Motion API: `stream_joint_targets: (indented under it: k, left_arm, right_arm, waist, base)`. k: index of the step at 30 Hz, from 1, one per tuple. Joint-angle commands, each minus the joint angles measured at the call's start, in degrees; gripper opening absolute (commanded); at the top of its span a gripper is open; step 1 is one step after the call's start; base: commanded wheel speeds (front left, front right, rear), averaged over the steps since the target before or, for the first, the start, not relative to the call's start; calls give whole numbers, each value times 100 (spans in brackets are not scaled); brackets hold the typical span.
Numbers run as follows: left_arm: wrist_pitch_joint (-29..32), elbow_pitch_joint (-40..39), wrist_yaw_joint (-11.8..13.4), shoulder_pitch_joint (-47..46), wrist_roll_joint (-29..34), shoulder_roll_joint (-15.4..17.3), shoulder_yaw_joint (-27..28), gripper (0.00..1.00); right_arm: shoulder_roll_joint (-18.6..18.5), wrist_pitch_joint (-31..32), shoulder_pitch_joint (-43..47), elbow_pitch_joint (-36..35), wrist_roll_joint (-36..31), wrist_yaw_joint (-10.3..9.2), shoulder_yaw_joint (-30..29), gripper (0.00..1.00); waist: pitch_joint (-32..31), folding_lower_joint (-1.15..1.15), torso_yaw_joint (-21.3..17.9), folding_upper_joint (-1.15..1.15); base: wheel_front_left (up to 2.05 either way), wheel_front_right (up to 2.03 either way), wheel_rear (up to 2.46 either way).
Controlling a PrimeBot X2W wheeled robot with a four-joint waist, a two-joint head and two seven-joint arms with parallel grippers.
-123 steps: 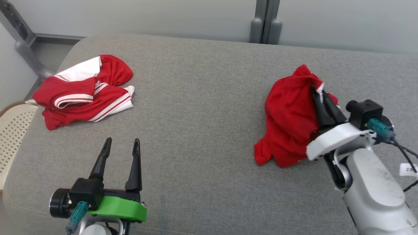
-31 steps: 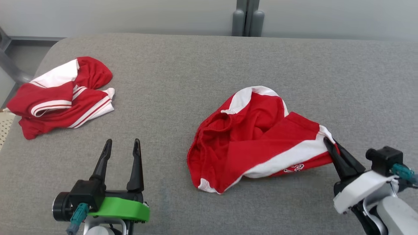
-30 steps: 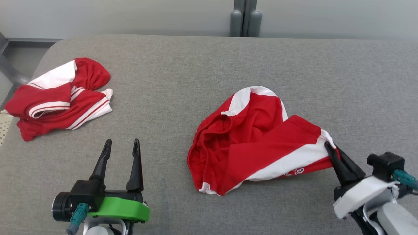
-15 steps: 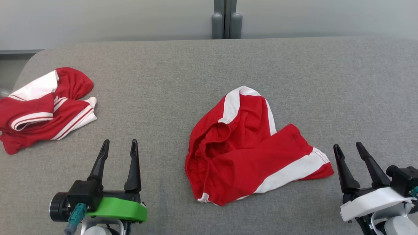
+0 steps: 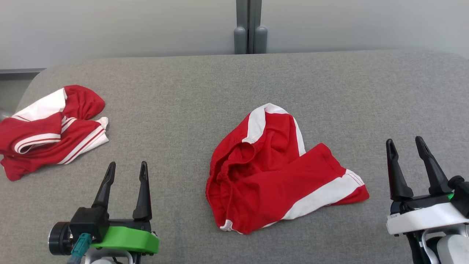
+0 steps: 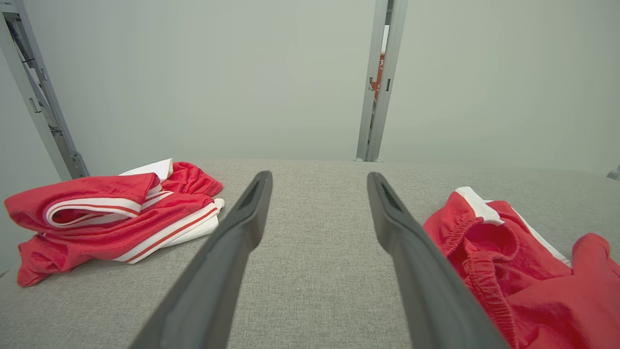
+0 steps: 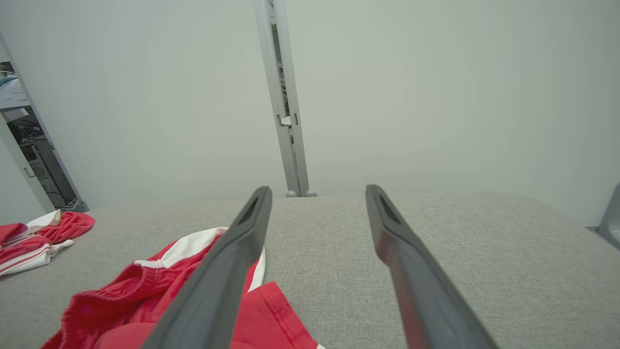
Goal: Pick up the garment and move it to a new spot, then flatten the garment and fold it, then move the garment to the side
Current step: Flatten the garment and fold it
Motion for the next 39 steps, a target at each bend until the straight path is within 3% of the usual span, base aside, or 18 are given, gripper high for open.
stream_joint_targets:
  k: [1, 18, 39]
  left_arm:
    - [-3, -23, -21, 71, 62, 12, 22, 100]
    - [-3, -1, -117, 368, 152, 127, 202, 100]
    - [-2, -1, -153, 418, 188, 142, 151, 100]
  right_arm:
    - [40, -24, 100, -96, -50, -6, -19, 100]
    - [318, -23, 928, -280, -275, -6, -170, 100]
    - [314, -24, 866, -8, -329, -6, -68, 100]
  waist:
    - [-31, 0, -15, 0]
    - [-417, 0, -74, 0]
    - [-441, 0, -51, 0]
  base:
    - [0, 0, 0]
    - [0, 0, 0]
    - [0, 0, 0]
